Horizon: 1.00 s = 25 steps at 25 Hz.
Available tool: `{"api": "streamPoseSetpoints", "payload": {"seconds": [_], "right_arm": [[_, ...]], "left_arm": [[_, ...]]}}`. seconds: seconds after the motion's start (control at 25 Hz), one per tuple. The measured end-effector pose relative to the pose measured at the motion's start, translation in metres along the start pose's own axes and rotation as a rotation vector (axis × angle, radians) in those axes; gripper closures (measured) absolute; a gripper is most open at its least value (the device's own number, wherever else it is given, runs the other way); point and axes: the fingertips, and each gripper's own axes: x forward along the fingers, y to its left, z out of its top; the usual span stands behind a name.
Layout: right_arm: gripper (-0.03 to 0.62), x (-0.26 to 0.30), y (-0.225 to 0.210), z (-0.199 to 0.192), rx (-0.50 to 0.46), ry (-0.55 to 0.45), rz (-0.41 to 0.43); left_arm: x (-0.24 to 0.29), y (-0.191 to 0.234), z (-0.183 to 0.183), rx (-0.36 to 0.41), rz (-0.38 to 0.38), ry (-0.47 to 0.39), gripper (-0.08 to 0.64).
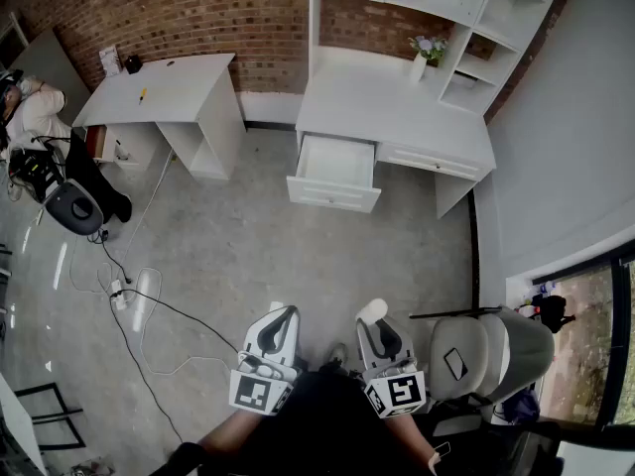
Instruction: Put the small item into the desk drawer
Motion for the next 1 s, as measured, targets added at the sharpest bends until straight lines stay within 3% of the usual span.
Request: {"api": "streamPoseSetpoints", "payload": {"seconds": [1.0], "right_arm": [[0.454,-0.01,-0.026,-0.004,0.019,-0.012,0.022]], "left_arm": [[0.021,-0.028,-0.006,0.002,-0.013,0.003,0.537]]}}
